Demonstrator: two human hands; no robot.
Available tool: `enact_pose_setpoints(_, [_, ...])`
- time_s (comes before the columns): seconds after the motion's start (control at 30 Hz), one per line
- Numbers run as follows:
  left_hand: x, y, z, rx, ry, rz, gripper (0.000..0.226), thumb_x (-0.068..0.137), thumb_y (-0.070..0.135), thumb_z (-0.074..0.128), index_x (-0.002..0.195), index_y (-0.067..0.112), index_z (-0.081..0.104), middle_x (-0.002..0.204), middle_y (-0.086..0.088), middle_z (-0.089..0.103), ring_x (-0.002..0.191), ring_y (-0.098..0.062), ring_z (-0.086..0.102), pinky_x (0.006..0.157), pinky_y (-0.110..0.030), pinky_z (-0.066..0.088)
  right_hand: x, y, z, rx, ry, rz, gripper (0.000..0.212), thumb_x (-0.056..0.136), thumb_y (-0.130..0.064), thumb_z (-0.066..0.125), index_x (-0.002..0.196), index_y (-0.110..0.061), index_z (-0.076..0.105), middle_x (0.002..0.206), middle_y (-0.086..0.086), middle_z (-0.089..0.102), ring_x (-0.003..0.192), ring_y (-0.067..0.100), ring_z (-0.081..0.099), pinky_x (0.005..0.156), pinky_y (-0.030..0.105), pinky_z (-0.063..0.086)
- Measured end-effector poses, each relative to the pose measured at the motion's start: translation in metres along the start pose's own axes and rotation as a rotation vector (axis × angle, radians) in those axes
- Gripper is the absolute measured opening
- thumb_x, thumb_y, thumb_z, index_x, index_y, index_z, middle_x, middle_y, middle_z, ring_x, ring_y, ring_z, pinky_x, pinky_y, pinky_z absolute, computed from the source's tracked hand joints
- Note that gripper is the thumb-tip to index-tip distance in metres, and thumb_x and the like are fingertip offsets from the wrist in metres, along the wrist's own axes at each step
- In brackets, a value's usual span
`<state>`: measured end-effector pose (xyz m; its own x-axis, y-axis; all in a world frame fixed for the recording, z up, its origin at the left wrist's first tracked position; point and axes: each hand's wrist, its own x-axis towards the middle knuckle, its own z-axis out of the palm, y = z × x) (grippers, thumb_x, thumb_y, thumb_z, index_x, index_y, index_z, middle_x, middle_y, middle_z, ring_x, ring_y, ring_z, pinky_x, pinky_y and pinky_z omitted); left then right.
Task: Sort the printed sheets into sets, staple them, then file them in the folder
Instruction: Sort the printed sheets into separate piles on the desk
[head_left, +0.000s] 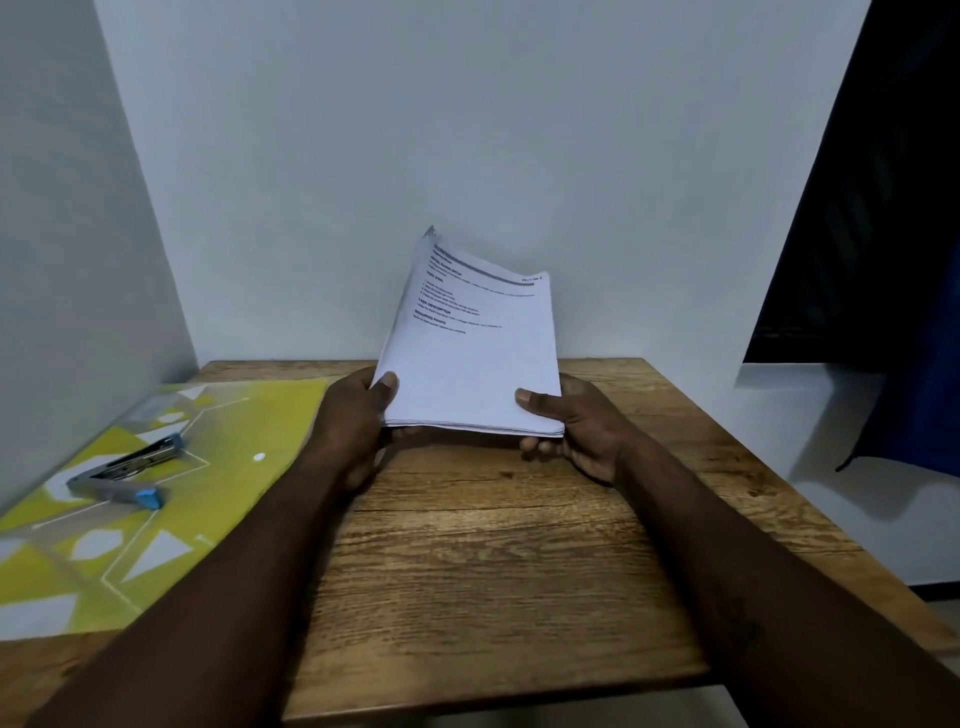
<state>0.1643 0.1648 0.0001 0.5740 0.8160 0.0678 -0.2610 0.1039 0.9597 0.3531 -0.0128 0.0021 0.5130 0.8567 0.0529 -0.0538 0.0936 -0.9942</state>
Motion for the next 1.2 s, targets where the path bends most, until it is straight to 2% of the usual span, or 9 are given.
enact_pose_setpoints(0.17, [-0.007, 0.006, 0.0, -0.109, -0.134, -0.055, 0.023, 0.11, 0.019, 0.052, 0.126, 0.01, 0.066, 0.114, -0.007, 0.079, 0.095, -0.023, 0.079, 0.065, -0.036, 0.064, 0.008, 0.006, -0.006, -0.019, 0.08, -0.08, 0.033, 0.101, -0.016, 0.071, 0.133, -0.014, 0.062, 0.104, 0.011, 0.077, 0.052, 0.023, 0.06, 0.041, 0.023, 0.04])
enact_pose_setpoints(0.27, [-0.009, 0.01, -0.004, -0.127, -0.208, -0.094, 0.024, 0.109, 0.019, 0.053, 0.128, 0.012, 0.066, 0.12, -0.005, 0.078, 0.1, -0.024, 0.078, 0.069, -0.04, 0.064, 0.013, 0.009, -0.012, -0.039, 0.075, -0.104, 0.035, 0.101, -0.019, 0.072, 0.134, -0.018, 0.063, 0.116, 0.011, 0.078, 0.066, 0.03, 0.062, 0.052, 0.03, 0.045])
enact_pose_setpoints(0.33, [-0.01, 0.012, -0.008, -0.121, -0.259, -0.11, 0.023, 0.109, 0.016, 0.054, 0.128, 0.012, 0.067, 0.126, -0.003, 0.076, 0.109, -0.023, 0.075, 0.072, -0.041, 0.064, 0.014, 0.011, -0.016, -0.045, 0.067, -0.114, 0.034, 0.101, -0.017, 0.071, 0.134, -0.016, 0.063, 0.123, 0.014, 0.075, 0.068, 0.028, 0.06, 0.052, 0.031, 0.046])
enact_pose_setpoints(0.5, [-0.007, 0.013, -0.014, -0.1, -0.387, -0.134, 0.039, 0.105, -0.002, 0.05, 0.142, 0.005, 0.059, 0.137, -0.013, 0.07, 0.116, -0.031, 0.072, 0.078, -0.037, 0.064, 0.014, 0.011, -0.019, -0.062, 0.095, -0.141, 0.032, 0.104, -0.01, 0.066, 0.135, -0.014, 0.062, 0.122, 0.014, 0.072, 0.062, 0.016, 0.058, 0.049, 0.028, 0.046])
enact_pose_setpoints(0.6, [-0.006, 0.011, -0.014, -0.052, -0.442, -0.083, 0.045, 0.104, -0.005, 0.052, 0.146, 0.01, 0.056, 0.14, -0.011, 0.068, 0.122, -0.034, 0.069, 0.083, -0.038, 0.064, 0.013, 0.01, -0.02, -0.054, 0.107, -0.154, 0.032, 0.105, -0.01, 0.064, 0.136, -0.014, 0.061, 0.127, 0.015, 0.071, 0.065, 0.015, 0.059, 0.05, 0.027, 0.047])
enact_pose_setpoints(0.8, [-0.011, 0.001, -0.001, 0.038, -0.422, 0.052, 0.052, 0.106, -0.005, 0.05, 0.149, 0.024, 0.053, 0.139, 0.001, 0.069, 0.121, -0.025, 0.07, 0.089, -0.042, 0.063, 0.009, 0.009, -0.018, -0.068, 0.153, -0.215, 0.035, 0.107, -0.015, 0.061, 0.141, -0.024, 0.058, 0.13, 0.004, 0.072, 0.085, 0.023, 0.068, 0.056, 0.031, 0.053])
enact_pose_setpoints(0.93, [-0.011, -0.008, 0.004, 0.084, -0.421, 0.079, 0.052, 0.108, -0.001, 0.048, 0.152, 0.028, 0.049, 0.146, 0.003, 0.064, 0.122, -0.027, 0.07, 0.094, -0.05, 0.061, 0.008, 0.008, -0.014, -0.014, 0.193, -0.214, 0.035, 0.107, -0.014, 0.061, 0.141, -0.022, 0.059, 0.127, 0.005, 0.073, 0.078, 0.018, 0.069, 0.052, 0.03, 0.052])
enact_pose_setpoints(1.07, [-0.017, -0.01, 0.014, -0.01, -0.353, 0.027, 0.045, 0.112, 0.006, 0.046, 0.15, 0.03, 0.046, 0.14, -0.003, 0.067, 0.103, -0.044, 0.075, 0.084, -0.05, 0.064, 0.006, 0.007, -0.008, -0.002, 0.235, -0.207, 0.033, 0.105, -0.012, 0.061, 0.138, -0.02, 0.06, 0.123, 0.009, 0.073, 0.079, 0.02, 0.066, 0.051, 0.03, 0.049])
enact_pose_setpoints(1.2, [-0.018, -0.003, 0.016, -0.068, -0.258, 0.002, 0.032, 0.111, 0.027, 0.051, 0.142, 0.019, 0.057, 0.126, -0.01, 0.075, 0.099, -0.042, 0.076, 0.076, -0.049, 0.064, 0.006, 0.004, -0.006, -0.003, 0.239, -0.239, 0.03, 0.105, -0.009, 0.061, 0.134, -0.017, 0.062, 0.115, 0.009, 0.073, 0.075, 0.018, 0.064, 0.047, 0.029, 0.047])
